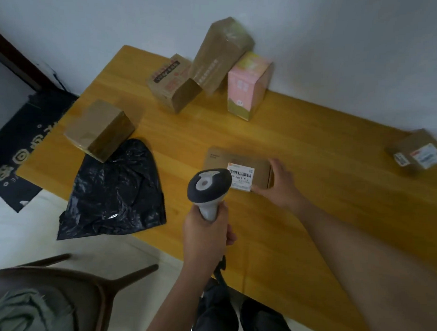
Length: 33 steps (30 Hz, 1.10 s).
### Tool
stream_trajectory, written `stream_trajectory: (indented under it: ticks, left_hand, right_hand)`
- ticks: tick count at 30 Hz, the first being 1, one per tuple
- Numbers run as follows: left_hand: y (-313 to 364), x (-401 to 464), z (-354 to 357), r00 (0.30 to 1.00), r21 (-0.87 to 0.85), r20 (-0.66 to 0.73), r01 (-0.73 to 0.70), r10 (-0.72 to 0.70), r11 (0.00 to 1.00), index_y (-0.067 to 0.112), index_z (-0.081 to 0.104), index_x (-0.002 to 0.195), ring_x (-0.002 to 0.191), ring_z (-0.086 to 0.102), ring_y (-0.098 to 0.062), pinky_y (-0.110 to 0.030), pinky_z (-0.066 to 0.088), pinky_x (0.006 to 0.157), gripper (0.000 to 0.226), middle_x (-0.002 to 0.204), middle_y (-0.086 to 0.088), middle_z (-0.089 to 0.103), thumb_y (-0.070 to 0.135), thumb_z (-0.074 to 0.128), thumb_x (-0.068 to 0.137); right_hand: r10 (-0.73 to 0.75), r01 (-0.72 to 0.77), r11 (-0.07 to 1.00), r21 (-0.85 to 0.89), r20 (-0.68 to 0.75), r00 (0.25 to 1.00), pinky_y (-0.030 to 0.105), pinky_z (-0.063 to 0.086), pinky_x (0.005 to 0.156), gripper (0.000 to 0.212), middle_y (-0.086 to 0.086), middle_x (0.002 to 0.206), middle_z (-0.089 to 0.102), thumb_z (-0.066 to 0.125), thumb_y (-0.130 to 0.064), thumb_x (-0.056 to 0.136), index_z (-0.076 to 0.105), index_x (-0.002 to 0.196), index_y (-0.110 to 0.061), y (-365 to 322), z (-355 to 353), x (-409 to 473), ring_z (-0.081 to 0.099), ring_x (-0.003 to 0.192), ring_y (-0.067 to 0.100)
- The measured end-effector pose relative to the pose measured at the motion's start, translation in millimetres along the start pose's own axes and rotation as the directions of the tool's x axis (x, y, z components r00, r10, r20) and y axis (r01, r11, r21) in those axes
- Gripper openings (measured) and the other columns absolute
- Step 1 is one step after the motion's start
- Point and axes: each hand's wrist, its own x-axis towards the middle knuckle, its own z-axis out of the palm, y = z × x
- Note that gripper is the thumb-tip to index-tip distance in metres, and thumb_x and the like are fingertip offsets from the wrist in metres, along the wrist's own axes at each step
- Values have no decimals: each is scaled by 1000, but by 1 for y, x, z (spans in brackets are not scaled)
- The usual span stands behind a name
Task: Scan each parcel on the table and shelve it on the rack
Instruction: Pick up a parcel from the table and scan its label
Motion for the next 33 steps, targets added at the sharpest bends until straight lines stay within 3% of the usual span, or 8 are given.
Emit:
stream_trajectory:
  ticks: [2, 5, 10, 15, 21, 33]
  left_hand:
    - [-4, -6, 8, 999, 57, 34, 20, -22, 998, -2, 60, 88, 48, 64, -21, -35, 58, 52, 28, 64, -18, 66, 25, 61, 95]
    - [-6, -12, 16, 998, 139, 63, 20, -29, 990, 2, 57, 92, 47, 63, -18, -31, 58, 50, 23, 68, -20, 67, 24, 61, 95]
    - [-3, -17, 28, 998, 200, 64, 15, -29, 980, 1, 57, 90, 47, 62, -17, -35, 57, 52, 26, 69, -21, 68, 26, 59, 97]
    - [1, -22, 35, 998, 285, 61, -17, 0, 958, 11, 55, 77, 52, 65, -21, -33, 56, 50, 25, 68, -15, 67, 26, 59, 96]
    - [4, -23, 37, 999, 391, 38, -44, 32, 919, 9, 52, 74, 66, 69, -36, -50, 59, 63, 27, 70, -19, 67, 24, 59, 95]
    - [14, -29, 30, 999, 381, -27, -19, 32, 924, 5, 56, 79, 63, 69, -33, -45, 57, 58, 26, 69, -17, 66, 27, 60, 94]
  right_hand:
    - [13, -12, 999, -38, 47, 999, 46, 16, 118, 110, 3, 162, 10, 78, -46, 76, 7, 156, -22, -3, 4, 1, 12, 145, 31]
    - [56, -56, 998, -3, 20, 998, 43, 16, 116, 115, 5, 160, 18, 81, -45, 73, 5, 156, -21, -2, 4, 5, 16, 143, 32]
    - [111, -106, 992, -61, 78, 991, 43, 16, 115, 125, 6, 158, 15, 85, -46, 68, -1, 156, -22, -6, 0, 17, 13, 142, 37]
    - [130, -128, 991, -37, 62, 990, 43, 19, 114, 122, 6, 155, 19, 87, -39, 66, 6, 155, -22, -7, 3, 21, 15, 140, 38]
    - [133, -131, 991, -26, 68, 989, 44, 24, 113, 119, 3, 155, 22, 87, -38, 67, 8, 154, -24, -8, 4, 21, 17, 139, 36]
    - [142, -140, 990, -22, 78, 987, 45, 26, 114, 117, 2, 154, 23, 88, -34, 66, 10, 152, -25, -9, 3, 21, 17, 139, 34]
